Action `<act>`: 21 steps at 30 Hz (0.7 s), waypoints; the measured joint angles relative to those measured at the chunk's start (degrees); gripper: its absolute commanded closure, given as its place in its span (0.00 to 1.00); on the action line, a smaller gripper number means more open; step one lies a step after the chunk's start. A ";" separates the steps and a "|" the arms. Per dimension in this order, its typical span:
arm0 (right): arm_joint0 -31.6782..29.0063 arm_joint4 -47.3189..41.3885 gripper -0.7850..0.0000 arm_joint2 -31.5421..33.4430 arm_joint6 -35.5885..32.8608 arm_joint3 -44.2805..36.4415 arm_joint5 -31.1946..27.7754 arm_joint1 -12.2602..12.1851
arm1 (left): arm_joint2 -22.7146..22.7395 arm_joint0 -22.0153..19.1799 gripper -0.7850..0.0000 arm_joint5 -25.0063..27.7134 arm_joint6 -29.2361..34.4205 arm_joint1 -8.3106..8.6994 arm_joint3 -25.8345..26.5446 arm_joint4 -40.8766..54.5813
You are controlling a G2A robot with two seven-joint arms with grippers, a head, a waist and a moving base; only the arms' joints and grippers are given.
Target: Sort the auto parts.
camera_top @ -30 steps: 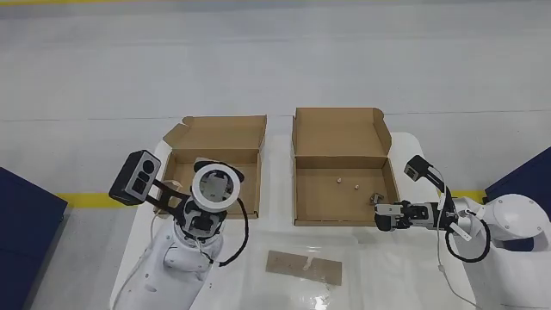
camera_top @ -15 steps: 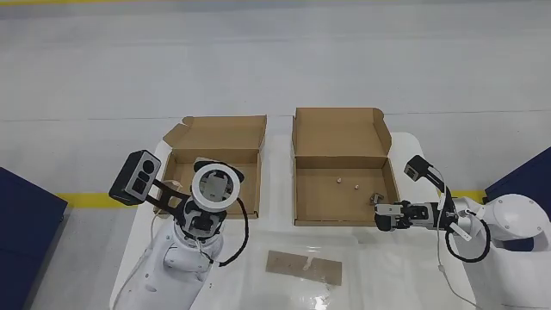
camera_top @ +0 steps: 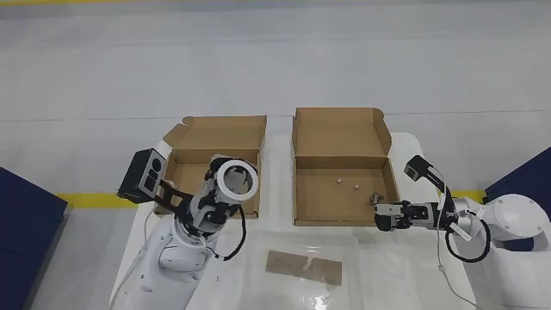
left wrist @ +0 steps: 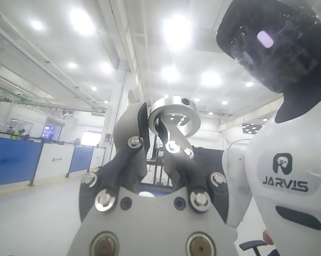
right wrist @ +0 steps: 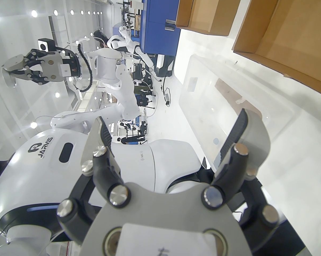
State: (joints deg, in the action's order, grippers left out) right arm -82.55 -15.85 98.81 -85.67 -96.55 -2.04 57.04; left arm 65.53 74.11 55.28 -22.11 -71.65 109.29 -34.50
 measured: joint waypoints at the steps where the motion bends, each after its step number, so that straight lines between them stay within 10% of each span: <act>1: 0.00 0.00 0.00 0.00 0.00 0.00 0.00 0.00 | 0.29 0.14 1.00 0.20 0.21 0.00 -0.39 -0.50; 21: 0.00 0.00 0.00 0.00 0.00 0.00 0.00 0.00 | 3.77 2.16 1.00 -1.26 8.34 0.54 -4.36 -6.74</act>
State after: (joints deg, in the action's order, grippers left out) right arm -82.55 -15.85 98.81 -85.67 -96.55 -2.04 57.04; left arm 69.30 76.27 54.03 -13.78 -71.11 104.93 -41.24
